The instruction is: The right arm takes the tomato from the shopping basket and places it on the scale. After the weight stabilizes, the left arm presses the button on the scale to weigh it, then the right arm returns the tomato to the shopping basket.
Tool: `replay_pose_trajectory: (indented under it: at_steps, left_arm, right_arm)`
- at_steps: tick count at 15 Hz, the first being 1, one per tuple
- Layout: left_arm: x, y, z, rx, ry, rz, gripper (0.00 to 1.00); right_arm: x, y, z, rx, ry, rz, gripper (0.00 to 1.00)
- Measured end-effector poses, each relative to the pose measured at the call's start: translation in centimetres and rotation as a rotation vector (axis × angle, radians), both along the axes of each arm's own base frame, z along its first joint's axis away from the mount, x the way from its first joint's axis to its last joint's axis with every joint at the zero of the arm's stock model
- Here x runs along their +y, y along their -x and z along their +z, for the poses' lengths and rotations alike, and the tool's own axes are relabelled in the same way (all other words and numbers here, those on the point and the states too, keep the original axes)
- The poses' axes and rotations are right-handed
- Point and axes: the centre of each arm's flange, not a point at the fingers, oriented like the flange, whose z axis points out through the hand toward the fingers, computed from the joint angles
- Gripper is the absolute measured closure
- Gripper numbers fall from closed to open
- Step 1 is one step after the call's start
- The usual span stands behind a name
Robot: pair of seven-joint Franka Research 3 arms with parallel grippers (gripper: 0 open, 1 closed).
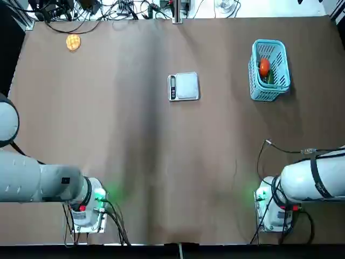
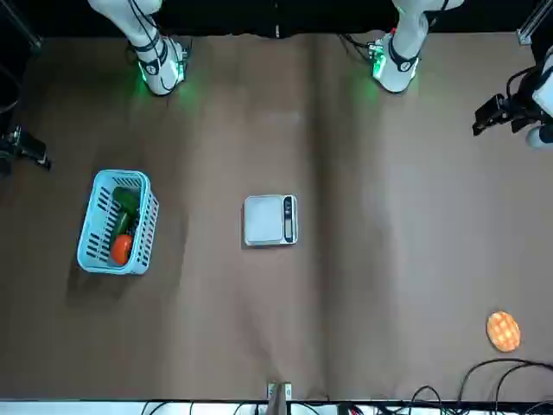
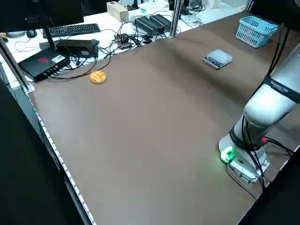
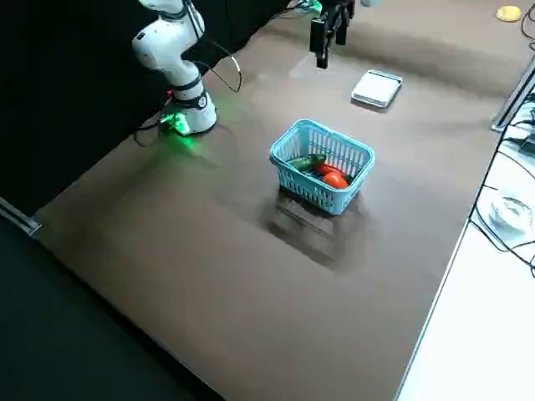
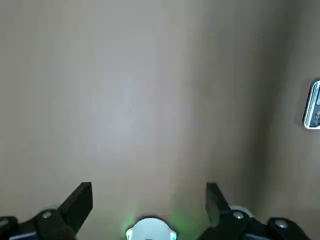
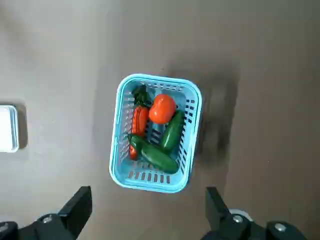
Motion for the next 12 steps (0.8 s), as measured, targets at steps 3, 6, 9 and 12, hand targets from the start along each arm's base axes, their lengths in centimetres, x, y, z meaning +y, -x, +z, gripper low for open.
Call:
replay_pose_trajectory:
  at_steps: [3,6,9,12]
  left_arm:
    - [-0.1,0.0,0.0,0.0,-0.009,-0.007,0.0]
    - [-0.3,0.0,0.0,0.0,-0.017,-0.012,0.0]
    - [-0.2,0.0,0.0,0.0,-0.018,-0.011,0.0]
    - [-0.2,0.0,0.0,0.0,-0.018,-0.01,0.0]
  right_arm:
    - [0.0,-0.4,-0.4,-0.011,0.001,0.0,0.02]
    - [0.0,-0.4,-0.5,-0.009,0.001,0.0,0.02]
    - [-0.1,-0.4,-0.6,-0.009,0.001,-0.001,0.02]
    - [0.0,-0.9,-1.8,0.011,0.0,0.0,0.04]
